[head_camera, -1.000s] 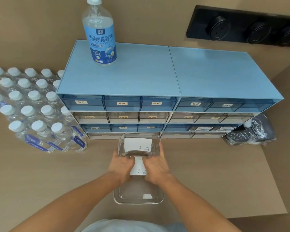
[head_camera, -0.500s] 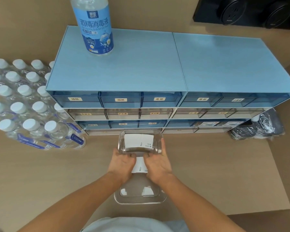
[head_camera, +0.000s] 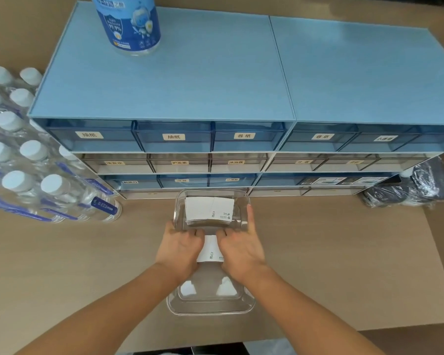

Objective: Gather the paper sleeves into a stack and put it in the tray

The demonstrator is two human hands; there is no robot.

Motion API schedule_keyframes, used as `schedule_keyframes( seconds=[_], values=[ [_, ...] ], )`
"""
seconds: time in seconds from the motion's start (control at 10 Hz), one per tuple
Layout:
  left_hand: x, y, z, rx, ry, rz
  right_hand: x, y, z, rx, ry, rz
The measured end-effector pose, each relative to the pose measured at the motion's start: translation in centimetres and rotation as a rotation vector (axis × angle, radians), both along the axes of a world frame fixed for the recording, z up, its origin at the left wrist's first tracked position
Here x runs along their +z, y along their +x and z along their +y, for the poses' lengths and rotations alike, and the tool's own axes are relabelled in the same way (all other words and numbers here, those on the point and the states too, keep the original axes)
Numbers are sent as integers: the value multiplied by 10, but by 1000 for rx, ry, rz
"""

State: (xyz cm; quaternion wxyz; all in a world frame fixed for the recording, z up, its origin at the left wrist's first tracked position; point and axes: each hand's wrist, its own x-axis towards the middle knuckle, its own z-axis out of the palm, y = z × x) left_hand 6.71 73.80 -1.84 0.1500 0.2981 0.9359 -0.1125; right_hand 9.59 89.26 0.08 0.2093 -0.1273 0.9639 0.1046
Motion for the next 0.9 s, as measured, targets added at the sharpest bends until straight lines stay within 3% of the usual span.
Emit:
schedule_keyframes(
  seconds=[0.4, 0.6, 0.9],
  values=[
    [2, 2, 1, -33, 0, 53, 0, 2, 3, 30, -62, 80],
    [17, 1, 2, -9, -56, -57, 6, 3, 4, 61, -80, 92],
    [73, 12, -14, -12, -61, -142, 52, 23, 1, -95, -275, 63]
  ],
)
